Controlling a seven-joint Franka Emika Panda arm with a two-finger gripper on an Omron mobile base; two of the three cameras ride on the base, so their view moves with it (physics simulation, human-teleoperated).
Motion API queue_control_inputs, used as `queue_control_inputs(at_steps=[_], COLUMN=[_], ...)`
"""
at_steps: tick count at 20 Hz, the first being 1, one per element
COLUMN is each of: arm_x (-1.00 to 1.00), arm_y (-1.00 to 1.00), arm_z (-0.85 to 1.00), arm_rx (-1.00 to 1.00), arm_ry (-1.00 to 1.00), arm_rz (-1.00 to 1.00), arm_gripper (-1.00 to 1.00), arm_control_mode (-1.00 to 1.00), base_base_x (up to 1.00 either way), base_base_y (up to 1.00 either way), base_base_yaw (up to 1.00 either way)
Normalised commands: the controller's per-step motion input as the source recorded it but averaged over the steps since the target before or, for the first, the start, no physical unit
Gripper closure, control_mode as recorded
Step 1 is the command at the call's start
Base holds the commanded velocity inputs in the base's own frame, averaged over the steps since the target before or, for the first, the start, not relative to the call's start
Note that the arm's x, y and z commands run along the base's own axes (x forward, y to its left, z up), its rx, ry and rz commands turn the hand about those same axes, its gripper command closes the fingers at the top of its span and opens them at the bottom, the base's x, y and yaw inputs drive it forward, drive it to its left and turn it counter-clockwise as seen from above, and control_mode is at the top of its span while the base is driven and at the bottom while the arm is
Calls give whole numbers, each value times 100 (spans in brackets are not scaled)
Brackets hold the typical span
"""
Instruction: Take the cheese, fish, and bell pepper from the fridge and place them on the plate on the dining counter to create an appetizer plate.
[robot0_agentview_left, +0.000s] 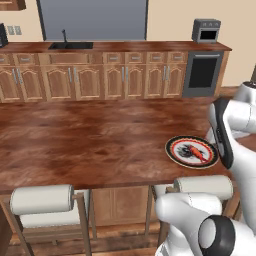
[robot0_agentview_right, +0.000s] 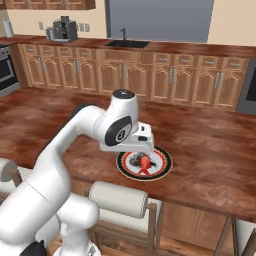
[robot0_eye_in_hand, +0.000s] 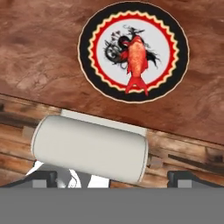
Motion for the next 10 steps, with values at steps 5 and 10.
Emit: queue_control_inputs(at_steps=[5, 10], arm_x=[-6, 0], arm_y=[9, 0], arm_z=[7, 0], arm_rx=[-1, 0], arm_ry=[0, 0], arm_rz=[0, 0], arm_gripper=[-100, -100], arm_control_mode=[100, 100], base_base_x=[-30, -51], base_base_y=[42, 72], base_base_yaw=[2, 12])
